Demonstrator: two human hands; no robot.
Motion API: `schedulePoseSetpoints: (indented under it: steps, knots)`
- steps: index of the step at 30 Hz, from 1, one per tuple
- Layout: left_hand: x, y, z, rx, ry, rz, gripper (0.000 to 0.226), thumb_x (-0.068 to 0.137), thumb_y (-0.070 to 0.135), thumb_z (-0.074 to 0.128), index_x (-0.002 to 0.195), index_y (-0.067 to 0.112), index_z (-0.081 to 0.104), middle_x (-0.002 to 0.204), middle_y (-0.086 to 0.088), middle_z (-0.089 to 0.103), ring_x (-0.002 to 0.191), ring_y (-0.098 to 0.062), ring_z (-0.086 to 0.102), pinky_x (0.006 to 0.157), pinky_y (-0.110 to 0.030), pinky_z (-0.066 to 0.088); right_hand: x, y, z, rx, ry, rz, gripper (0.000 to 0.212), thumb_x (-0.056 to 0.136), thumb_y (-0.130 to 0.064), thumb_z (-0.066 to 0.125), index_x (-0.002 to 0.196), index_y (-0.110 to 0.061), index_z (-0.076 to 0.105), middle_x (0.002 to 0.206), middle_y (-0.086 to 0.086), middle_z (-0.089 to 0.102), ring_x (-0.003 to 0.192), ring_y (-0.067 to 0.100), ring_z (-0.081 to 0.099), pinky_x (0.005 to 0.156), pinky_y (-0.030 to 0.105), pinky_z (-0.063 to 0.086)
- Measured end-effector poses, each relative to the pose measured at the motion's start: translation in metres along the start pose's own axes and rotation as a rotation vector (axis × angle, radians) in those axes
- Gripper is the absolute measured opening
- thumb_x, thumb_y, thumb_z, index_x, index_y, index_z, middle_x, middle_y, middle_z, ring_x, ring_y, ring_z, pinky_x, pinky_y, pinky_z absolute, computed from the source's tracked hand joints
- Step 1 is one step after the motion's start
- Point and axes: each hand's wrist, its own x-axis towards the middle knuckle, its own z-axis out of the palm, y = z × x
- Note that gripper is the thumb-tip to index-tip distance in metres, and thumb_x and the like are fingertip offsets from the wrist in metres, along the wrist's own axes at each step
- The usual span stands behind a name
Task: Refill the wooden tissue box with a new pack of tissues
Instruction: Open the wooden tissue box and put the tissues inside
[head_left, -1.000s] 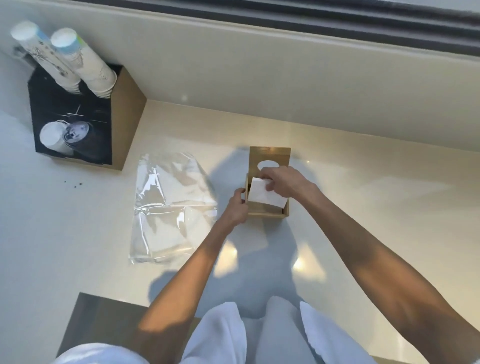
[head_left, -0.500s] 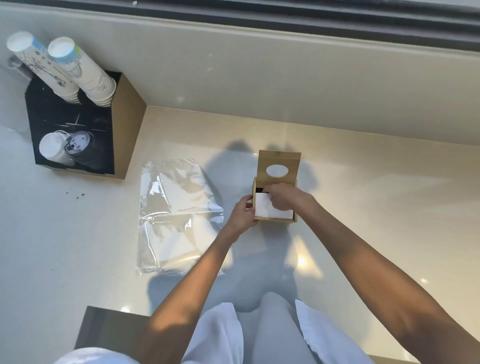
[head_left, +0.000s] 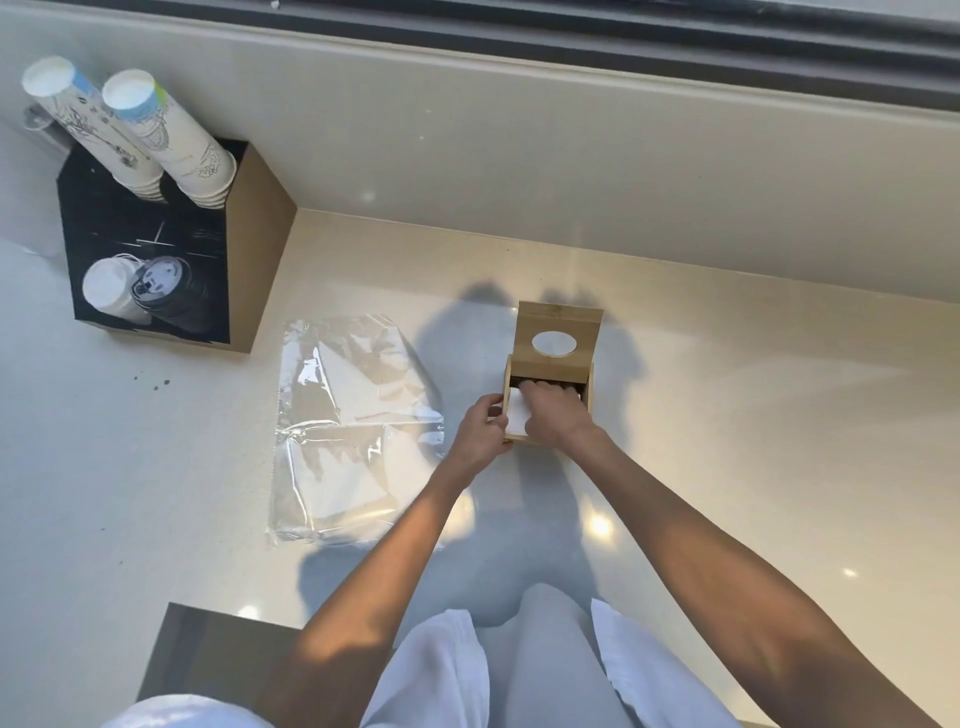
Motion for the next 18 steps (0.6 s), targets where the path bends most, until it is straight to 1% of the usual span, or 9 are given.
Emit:
schedulePoseSetpoints:
  steps: [3,6,9,11,14,16,18]
  knots:
    - [0.000,-0.003,0.000,-0.007,0.009,-0.006,0.035,0.099,0.004,0.040,0.133,0.009,0.047,0.122,-0.007,0.054,0.106,-0.027,0.060,0.086,-0.040,0.057,-0.002,0.006,-0.001,0.056,-0.031,-0.048,0.053,0.080,-0.011,0.052,0.133,-0.017,0.049,0.123,0.008,0.062,0.112,0.031,0.058,0.093,0.041,0.044]
    - [0.001,-0.006,0.002,-0.010,0.029,0.003,0.031,0.099,0.008,0.042,0.129,0.009,0.050,0.122,-0.007,0.054,0.109,-0.025,0.059,0.085,-0.037,0.058,-0.005,0.011,-0.008,0.141,-0.053,-0.059,0.059,0.082,-0.011,0.048,0.140,-0.022,0.045,0.127,0.006,0.062,0.113,0.030,0.058,0.091,0.042,0.048]
    - [0.000,-0.011,0.005,-0.030,0.054,0.000,0.028,0.099,0.009,0.041,0.125,0.008,0.051,0.121,-0.006,0.055,0.112,-0.025,0.059,0.088,-0.039,0.057,-0.008,0.011,-0.014,0.139,-0.112,-0.056,0.062,0.083,-0.015,0.047,0.143,-0.025,0.041,0.130,0.003,0.061,0.114,0.028,0.058,0.089,0.038,0.049]
    - [0.000,-0.014,0.007,-0.053,0.065,-0.006,0.028,0.100,0.010,0.040,0.125,0.007,0.051,0.122,-0.006,0.055,0.110,-0.023,0.058,0.089,-0.039,0.057,-0.007,0.012,-0.016,0.117,-0.180,-0.039,0.061,0.084,-0.016,0.045,0.144,-0.026,0.038,0.125,0.002,0.062,0.107,0.027,0.059,0.083,0.037,0.049]
    - [0.002,-0.019,0.009,-0.091,0.076,-0.016,0.028,0.100,0.011,0.041,0.126,0.005,0.050,0.124,-0.006,0.053,0.107,-0.020,0.058,0.089,-0.036,0.057,-0.004,0.010,-0.018,0.091,-0.223,-0.009,0.055,0.085,-0.015,0.042,0.139,-0.023,0.042,0.120,0.003,0.063,0.104,0.026,0.059,0.084,0.037,0.050]
    - [0.003,-0.023,0.009,-0.098,0.078,-0.024,0.030,0.100,0.013,0.042,0.128,0.005,0.049,0.126,-0.007,0.052,0.108,-0.020,0.058,0.090,-0.036,0.056,-0.004,0.008,-0.017,0.070,-0.179,0.010,0.048,0.086,-0.013,0.044,0.134,-0.018,0.047,0.119,0.005,0.064,0.105,0.027,0.059,0.081,0.036,0.049]
    - [0.004,-0.024,0.009,-0.101,0.077,-0.024,0.031,0.101,0.015,0.043,0.129,0.005,0.048,0.128,-0.007,0.052,0.112,-0.022,0.058,0.091,-0.037,0.056,-0.006,0.006,-0.009,0.039,-0.085,0.028,0.042,0.087,-0.012,0.048,0.129,-0.015,0.049,0.120,0.007,0.063,0.110,0.029,0.059,0.085,0.038,0.046]
